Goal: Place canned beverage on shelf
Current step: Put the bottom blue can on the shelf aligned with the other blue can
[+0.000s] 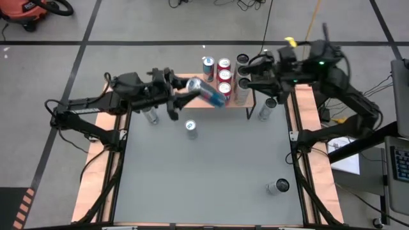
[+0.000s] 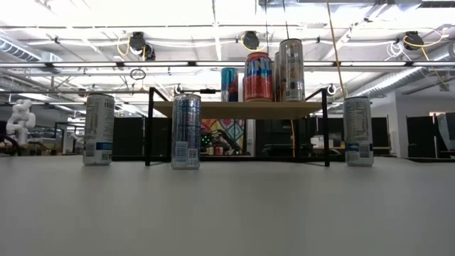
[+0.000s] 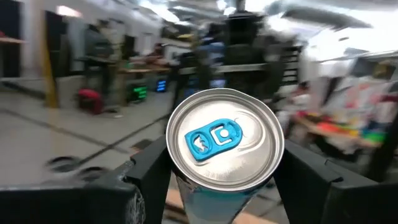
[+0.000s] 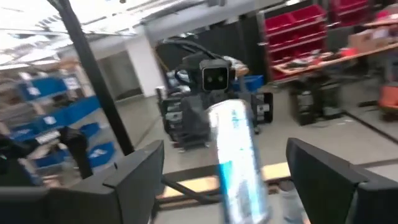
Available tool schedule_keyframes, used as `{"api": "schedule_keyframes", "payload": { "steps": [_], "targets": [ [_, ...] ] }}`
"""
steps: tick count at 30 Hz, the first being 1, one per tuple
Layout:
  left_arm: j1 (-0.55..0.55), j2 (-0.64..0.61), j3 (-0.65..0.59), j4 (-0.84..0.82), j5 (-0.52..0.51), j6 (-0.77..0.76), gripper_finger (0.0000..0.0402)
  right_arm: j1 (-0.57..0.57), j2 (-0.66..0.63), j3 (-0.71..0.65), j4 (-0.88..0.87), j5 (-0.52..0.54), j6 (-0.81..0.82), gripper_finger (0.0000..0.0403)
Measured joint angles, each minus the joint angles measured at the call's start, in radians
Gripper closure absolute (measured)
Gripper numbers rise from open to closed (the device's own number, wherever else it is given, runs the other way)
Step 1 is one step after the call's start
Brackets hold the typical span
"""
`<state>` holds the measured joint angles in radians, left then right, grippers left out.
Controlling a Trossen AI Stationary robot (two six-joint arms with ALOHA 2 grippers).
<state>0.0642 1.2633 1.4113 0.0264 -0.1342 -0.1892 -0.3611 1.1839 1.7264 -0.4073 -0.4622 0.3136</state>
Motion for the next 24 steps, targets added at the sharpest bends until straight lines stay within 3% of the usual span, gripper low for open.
{"api": "schedule_keyframes", "payload": {
  "steps": [6, 16, 24],
  "targets": [
    [0.128, 0.000, 0.033, -0.058, 0.054, 0.011, 0.0167, 0.000, -0.067, 0.000, -0.167, 0.095, -0.050, 0.0101],
    [0.336, 0.041, 0.084, -0.221, 0.193, 0.024, 0.0167, 0.000, -0.068, 0.000, -0.295, 0.100, -0.040, 0.0103],
    [0.404, 0.117, 0.085, -0.229, 0.209, 0.073, 0.0167, 0.001, -0.064, 0.000, -0.336, 0.100, -0.019, 0.0122]
  ]
}}
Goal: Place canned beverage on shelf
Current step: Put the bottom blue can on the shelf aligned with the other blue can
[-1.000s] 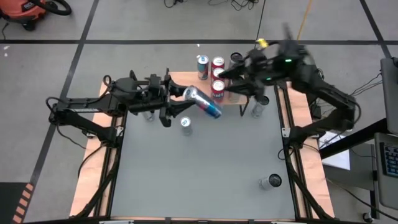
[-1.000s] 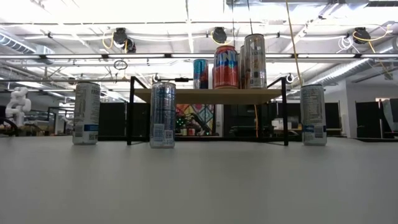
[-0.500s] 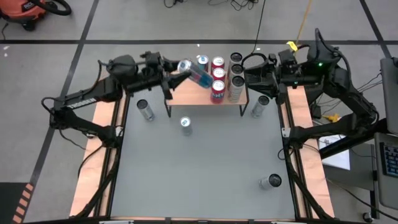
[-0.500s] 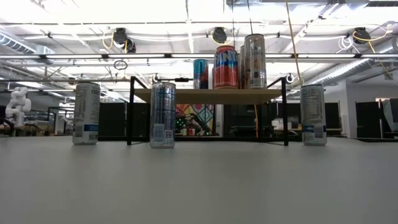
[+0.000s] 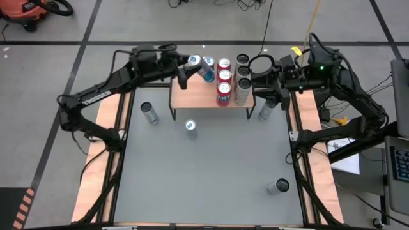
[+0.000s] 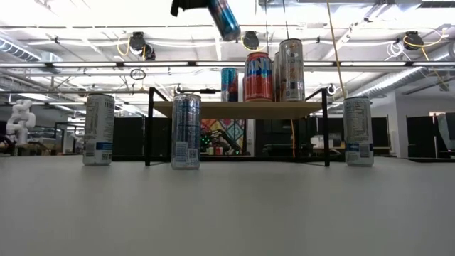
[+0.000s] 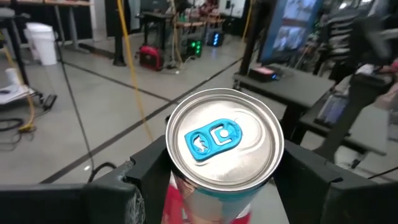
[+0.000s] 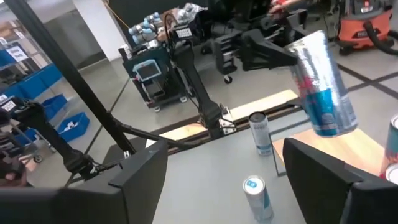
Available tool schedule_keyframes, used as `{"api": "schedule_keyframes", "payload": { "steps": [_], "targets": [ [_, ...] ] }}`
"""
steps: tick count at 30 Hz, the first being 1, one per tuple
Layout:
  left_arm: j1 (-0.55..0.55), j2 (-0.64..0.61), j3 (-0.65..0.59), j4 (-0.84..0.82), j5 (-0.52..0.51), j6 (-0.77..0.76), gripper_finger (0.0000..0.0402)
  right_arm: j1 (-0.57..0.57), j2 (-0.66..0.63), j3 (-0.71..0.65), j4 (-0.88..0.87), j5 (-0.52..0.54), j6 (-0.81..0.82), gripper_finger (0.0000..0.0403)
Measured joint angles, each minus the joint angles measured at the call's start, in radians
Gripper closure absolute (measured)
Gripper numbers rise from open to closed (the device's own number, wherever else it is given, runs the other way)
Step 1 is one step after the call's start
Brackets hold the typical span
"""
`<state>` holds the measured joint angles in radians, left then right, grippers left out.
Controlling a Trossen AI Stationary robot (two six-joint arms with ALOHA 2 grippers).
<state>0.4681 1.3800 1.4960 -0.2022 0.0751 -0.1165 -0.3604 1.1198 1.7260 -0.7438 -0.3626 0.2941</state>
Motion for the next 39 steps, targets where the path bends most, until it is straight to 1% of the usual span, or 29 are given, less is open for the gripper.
{"api": "schedule_keyframes", "payload": {
  "steps": [9, 15, 25, 30, 39],
  "targets": [
    [0.001, 0.077, 0.000, -0.015, -0.030, 0.071, 0.0167, 0.000, 0.001, 0.000, -0.020, 0.000, 0.000, 0.0126],
    [0.001, 0.107, 0.000, -0.059, -0.107, 0.127, 0.0167, 0.000, 0.001, 0.000, -0.021, 0.027, 0.001, 0.0126],
    [-0.004, 0.159, 0.000, -0.078, -0.112, 0.126, 0.0167, 0.000, 0.001, 0.000, -0.048, 0.029, 0.019, 0.0126],
    [-0.007, 0.183, 0.000, -0.078, -0.158, 0.123, 0.0167, 0.000, 0.001, 0.000, -0.048, 0.029, 0.020, 0.0126],
    [-0.007, 0.224, 0.000, -0.085, -0.181, 0.115, 0.0167, 0.000, 0.001, 0.000, -0.063, 0.029, 0.020, 0.0126]
  ]
}}
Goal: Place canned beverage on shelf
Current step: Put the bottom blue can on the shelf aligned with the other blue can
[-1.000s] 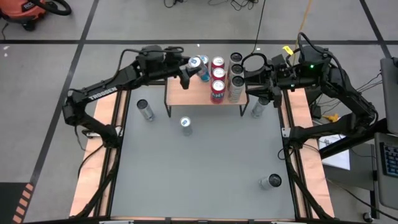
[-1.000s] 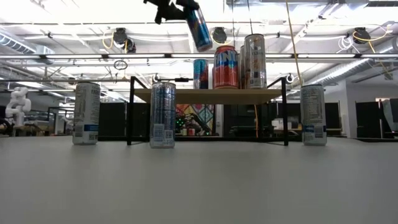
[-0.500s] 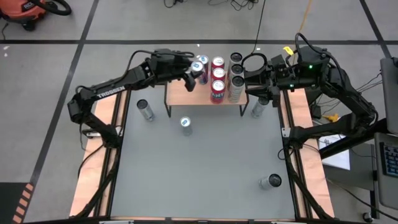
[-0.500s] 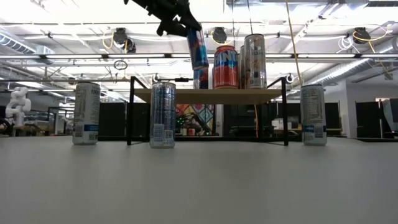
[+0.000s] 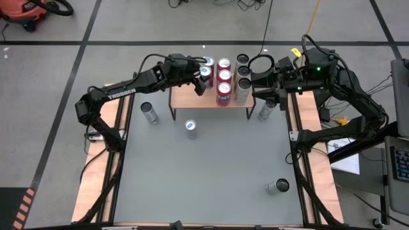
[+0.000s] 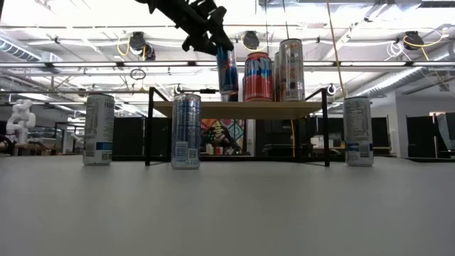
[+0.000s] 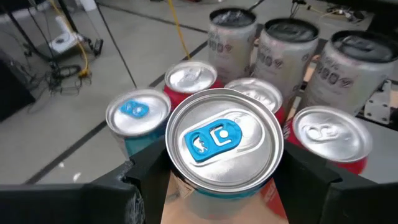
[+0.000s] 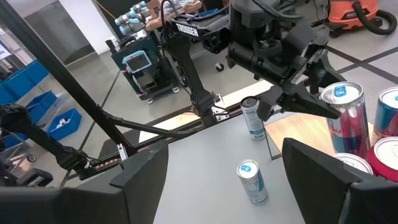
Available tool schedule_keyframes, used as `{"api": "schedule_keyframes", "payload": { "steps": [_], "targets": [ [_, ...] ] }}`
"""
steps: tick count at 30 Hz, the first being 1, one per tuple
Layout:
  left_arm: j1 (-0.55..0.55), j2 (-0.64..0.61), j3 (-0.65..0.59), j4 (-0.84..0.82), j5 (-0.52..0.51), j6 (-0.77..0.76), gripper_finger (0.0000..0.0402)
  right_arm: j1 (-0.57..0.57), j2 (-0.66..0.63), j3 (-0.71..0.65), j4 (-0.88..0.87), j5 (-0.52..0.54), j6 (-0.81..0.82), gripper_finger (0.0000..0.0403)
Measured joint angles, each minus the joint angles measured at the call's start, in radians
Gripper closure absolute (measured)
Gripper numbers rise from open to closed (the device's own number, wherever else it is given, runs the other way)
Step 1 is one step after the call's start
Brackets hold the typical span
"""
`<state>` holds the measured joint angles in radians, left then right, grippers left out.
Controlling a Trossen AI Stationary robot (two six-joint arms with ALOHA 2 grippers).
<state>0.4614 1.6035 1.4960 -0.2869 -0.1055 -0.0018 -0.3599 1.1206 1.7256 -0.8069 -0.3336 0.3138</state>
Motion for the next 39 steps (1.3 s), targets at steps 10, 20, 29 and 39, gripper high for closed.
{"api": "schedule_keyframes", "payload": {
  "steps": [10, 20, 29, 39],
  "targets": [
    [0.001, 0.019, 0.000, -0.007, -0.007, -0.019, 0.0167, 0.000, 0.001, 0.000, 0.000, 0.000, 0.015, 0.0126],
    [0.000, 0.046, -0.001, 0.001, -0.028, -0.022, 0.0167, 0.000, 0.001, 0.000, -0.001, 0.000, 0.015, 0.0126],
    [0.000, 0.066, -0.001, 0.016, -0.067, -0.046, 0.0167, 0.000, 0.001, 0.000, -0.013, 0.000, 0.026, 0.0126],
    [0.001, 0.081, -0.001, 0.016, -0.079, -0.070, 0.0167, 0.000, 0.001, 0.000, -0.014, 0.000, 0.026, 0.0126]
  ]
}}
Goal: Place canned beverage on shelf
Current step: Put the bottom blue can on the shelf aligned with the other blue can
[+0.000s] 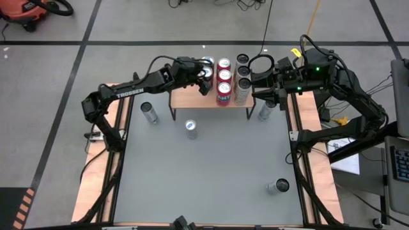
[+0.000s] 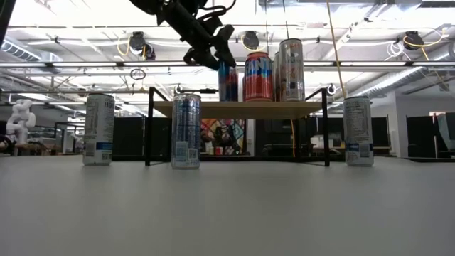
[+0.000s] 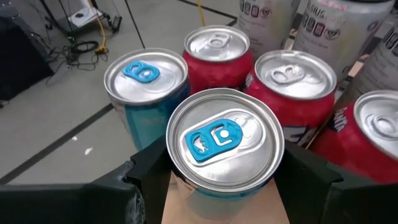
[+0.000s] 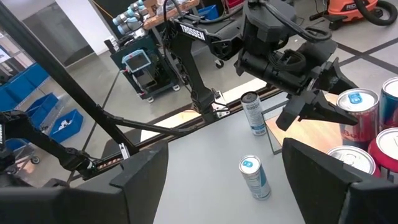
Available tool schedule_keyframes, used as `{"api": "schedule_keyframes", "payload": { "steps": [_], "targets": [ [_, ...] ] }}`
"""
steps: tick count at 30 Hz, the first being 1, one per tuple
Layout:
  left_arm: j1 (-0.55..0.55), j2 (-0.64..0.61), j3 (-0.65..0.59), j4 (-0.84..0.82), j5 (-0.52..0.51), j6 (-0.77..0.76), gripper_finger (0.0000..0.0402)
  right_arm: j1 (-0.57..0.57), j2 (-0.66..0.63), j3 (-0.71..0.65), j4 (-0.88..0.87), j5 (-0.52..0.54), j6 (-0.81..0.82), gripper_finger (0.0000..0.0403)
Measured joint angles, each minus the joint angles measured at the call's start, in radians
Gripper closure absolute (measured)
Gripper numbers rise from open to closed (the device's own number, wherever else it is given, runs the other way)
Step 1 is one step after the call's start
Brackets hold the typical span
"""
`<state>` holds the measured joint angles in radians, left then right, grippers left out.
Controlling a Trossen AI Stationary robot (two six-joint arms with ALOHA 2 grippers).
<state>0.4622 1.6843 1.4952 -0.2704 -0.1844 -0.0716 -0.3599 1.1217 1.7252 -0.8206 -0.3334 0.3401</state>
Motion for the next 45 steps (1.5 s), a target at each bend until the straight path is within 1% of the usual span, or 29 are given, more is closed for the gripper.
{"api": "schedule_keyframes", "payload": {
  "steps": [11, 18, 42, 45],
  "targets": [
    [0.000, 0.001, 0.000, 0.003, 0.000, 0.000, 0.0167, 0.000, 0.000, 0.000, 0.000, 0.000, 0.000, 0.0126],
    [-0.002, 0.011, 0.000, 0.036, 0.012, 0.000, 0.0166, 0.000, 0.001, 0.000, 0.000, 0.000, 0.000, 0.0126],
    [-0.003, 0.016, 0.000, 0.018, 0.018, -0.001, 0.0165, 0.000, 0.001, 0.000, 0.000, 0.000, 0.014, 0.0126],
    [-0.003, 0.016, 0.000, 0.017, 0.018, -0.001, 0.0157, 0.000, 0.001, 0.000, 0.000, 0.000, 0.014, 0.0126]
  ]
}}
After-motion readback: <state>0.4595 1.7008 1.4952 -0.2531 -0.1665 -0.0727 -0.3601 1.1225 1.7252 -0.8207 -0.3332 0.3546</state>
